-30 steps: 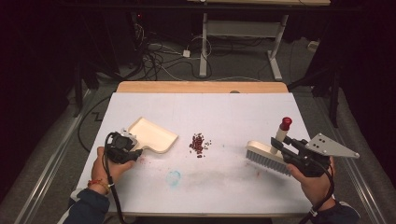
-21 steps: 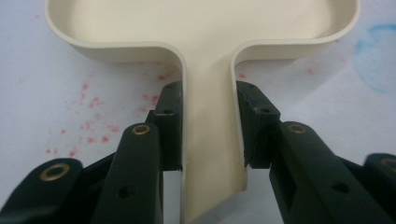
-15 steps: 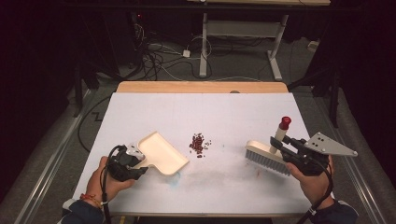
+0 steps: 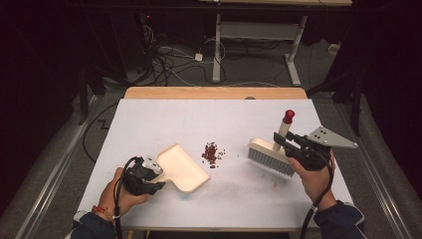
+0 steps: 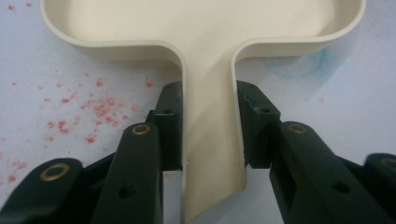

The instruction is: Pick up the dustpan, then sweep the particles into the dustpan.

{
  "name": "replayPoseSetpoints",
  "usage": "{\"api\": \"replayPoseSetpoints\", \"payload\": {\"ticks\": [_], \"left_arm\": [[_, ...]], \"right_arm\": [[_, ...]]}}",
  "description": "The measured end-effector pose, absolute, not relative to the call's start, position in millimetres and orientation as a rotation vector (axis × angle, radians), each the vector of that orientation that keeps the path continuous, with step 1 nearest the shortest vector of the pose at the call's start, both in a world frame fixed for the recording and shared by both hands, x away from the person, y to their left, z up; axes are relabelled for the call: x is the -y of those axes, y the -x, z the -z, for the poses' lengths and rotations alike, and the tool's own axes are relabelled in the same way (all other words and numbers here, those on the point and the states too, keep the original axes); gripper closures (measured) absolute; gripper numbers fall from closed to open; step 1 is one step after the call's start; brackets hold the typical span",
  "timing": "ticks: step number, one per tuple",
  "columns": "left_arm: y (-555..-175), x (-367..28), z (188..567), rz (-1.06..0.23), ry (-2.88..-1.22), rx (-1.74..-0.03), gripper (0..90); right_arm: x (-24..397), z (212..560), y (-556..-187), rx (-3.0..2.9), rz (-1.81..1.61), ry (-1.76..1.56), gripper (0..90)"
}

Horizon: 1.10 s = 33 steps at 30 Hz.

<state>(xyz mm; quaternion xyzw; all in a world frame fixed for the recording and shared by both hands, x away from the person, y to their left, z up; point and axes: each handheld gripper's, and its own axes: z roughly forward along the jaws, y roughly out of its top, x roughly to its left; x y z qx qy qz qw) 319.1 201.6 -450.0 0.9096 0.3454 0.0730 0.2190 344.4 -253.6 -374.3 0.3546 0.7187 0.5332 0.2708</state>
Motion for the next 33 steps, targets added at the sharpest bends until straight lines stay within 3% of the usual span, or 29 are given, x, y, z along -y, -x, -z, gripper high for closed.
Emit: {"api": "replayPoseSetpoints", "payload": {"ticks": [17, 33], "left_arm": [[-317.4, -199.7, 455.0, -0.206, -2.516, -0.946, 64.0], [-317.1, -199.5, 456.4, -0.211, -2.516, -0.934, 64.0]], "right_arm": [[195.3, 366.0, -408.4, -1.905, -1.406, -0.933, 70.1], [149.4, 370.8, -444.6, -1.884, -1.344, -0.968, 70.2]]}}
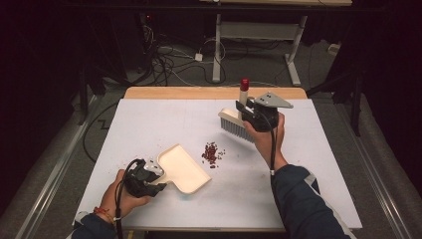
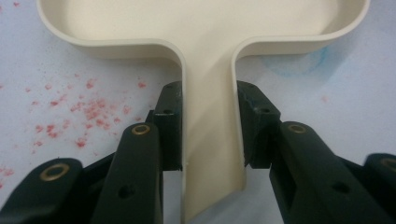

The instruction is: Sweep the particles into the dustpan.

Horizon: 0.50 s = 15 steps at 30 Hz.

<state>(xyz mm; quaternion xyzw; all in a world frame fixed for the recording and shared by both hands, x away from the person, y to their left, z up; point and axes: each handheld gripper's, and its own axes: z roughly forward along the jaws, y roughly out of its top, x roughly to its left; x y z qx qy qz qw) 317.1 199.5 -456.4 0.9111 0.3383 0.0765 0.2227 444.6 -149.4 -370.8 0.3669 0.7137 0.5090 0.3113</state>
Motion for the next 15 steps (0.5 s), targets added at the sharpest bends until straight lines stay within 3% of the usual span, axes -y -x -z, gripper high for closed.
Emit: {"api": "replayPoseSetpoints", "payload": {"ticks": [15], "left_arm": [[-315.1, -192.5, 458.5, -0.203, -2.525, -0.919, 63.9]], "right_arm": [[124.6, 399.4, -433.4, -1.956, -1.419, -0.940, 70.2]]}}
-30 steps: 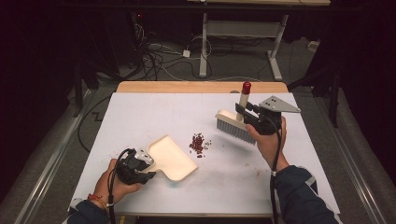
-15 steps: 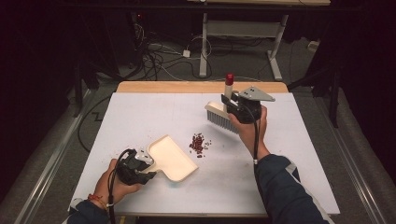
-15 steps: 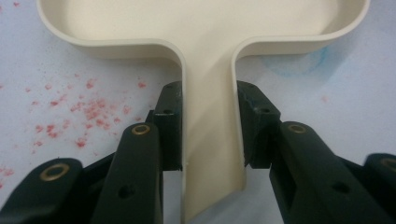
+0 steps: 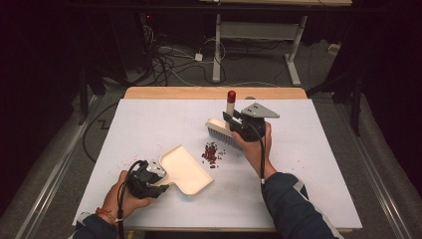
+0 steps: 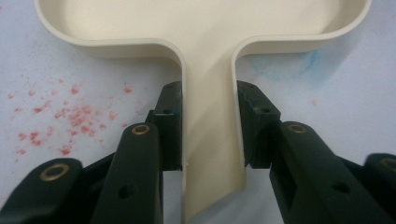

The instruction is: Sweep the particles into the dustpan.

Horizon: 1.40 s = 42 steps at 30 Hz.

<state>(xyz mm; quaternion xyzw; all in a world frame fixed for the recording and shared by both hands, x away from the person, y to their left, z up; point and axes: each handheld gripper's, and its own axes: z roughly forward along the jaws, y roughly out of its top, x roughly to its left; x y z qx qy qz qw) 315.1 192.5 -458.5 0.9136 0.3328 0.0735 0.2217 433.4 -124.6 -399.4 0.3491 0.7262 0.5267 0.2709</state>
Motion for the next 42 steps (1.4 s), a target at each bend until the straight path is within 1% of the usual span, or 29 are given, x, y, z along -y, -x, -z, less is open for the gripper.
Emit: {"api": "replayPoseSetpoints", "payload": {"ticks": [12, 42], "left_arm": [[-312.7, -181.5, 458.9, -0.201, -2.537, -0.950, 63.9], [-312.7, -164.7, 462.7, -0.198, -2.540, -0.980, 63.8]], "right_arm": [[101.2, 402.5, -402.4, -2.013, -1.372, -0.869, 70.0], [77.3, 403.3, -361.6, -2.059, -1.385, -0.834, 69.6]]}}
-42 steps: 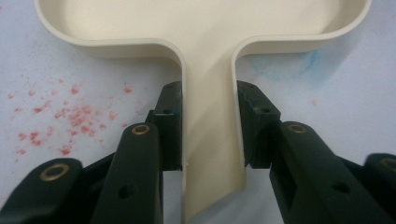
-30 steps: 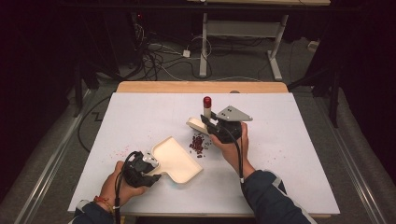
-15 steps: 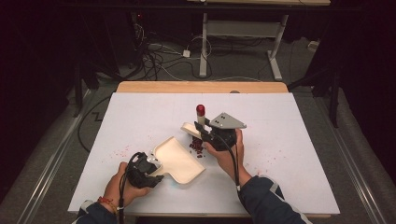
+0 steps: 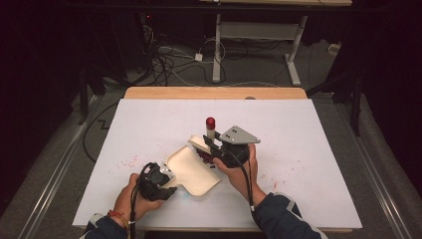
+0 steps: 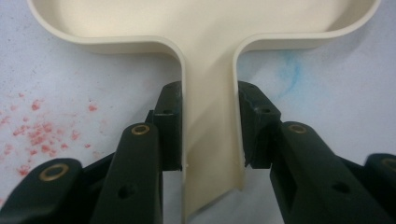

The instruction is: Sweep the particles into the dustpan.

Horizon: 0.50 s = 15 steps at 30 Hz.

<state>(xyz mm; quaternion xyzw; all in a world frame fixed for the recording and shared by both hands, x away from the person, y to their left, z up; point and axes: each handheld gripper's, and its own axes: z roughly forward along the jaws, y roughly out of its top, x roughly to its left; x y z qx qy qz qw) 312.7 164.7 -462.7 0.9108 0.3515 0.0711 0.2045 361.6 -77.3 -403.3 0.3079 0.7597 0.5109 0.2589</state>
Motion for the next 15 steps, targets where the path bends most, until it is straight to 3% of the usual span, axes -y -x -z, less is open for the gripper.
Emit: {"api": "replayPoseSetpoints", "payload": {"ticks": [15], "left_arm": [[-313.5, -162.3, 462.6, -0.190, -2.541, -0.993, 63.7]], "right_arm": [[66.3, 402.3, -338.8, -2.090, -1.447, -0.794, 69.8]]}}
